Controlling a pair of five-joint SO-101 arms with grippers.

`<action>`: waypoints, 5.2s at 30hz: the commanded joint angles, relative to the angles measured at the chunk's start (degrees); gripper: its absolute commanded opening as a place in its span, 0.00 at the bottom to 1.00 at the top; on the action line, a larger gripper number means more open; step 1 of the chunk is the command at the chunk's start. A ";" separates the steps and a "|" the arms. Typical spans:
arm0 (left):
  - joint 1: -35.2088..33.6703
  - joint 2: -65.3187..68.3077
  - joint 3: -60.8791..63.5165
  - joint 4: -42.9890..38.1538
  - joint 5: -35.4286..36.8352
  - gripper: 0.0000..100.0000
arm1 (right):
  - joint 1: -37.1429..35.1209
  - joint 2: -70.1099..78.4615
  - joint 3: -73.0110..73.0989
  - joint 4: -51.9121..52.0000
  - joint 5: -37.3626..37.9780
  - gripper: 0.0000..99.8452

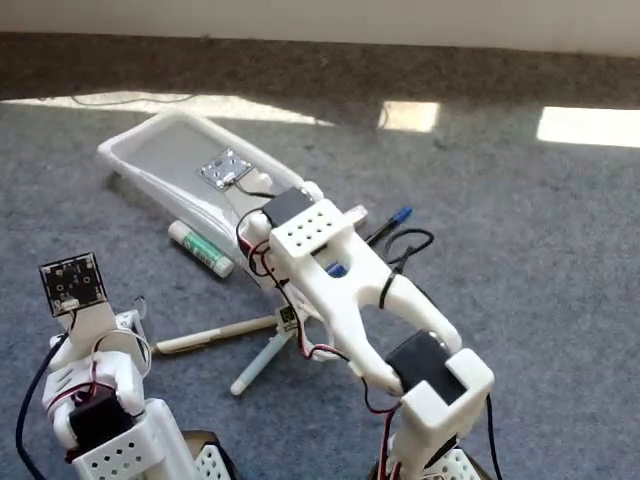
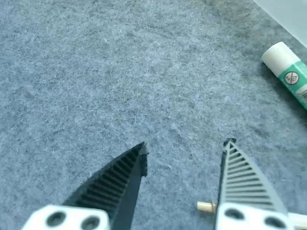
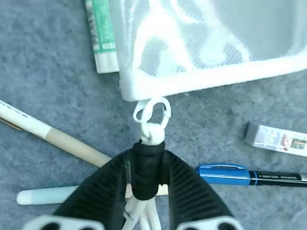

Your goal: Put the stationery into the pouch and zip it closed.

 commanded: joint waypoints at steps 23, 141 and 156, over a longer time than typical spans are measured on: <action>24.31 0.04 -18.77 0.18 11.60 0.30 | 0.04 -44.79 37.05 -29.49 0.44 0.00; 20.09 -0.13 -14.55 2.90 1.85 0.25 | -2.77 -65.63 51.74 -31.25 9.32 0.18; 17.27 -0.13 -15.16 5.36 1.49 0.30 | -2.77 -65.45 51.65 -31.16 5.27 0.24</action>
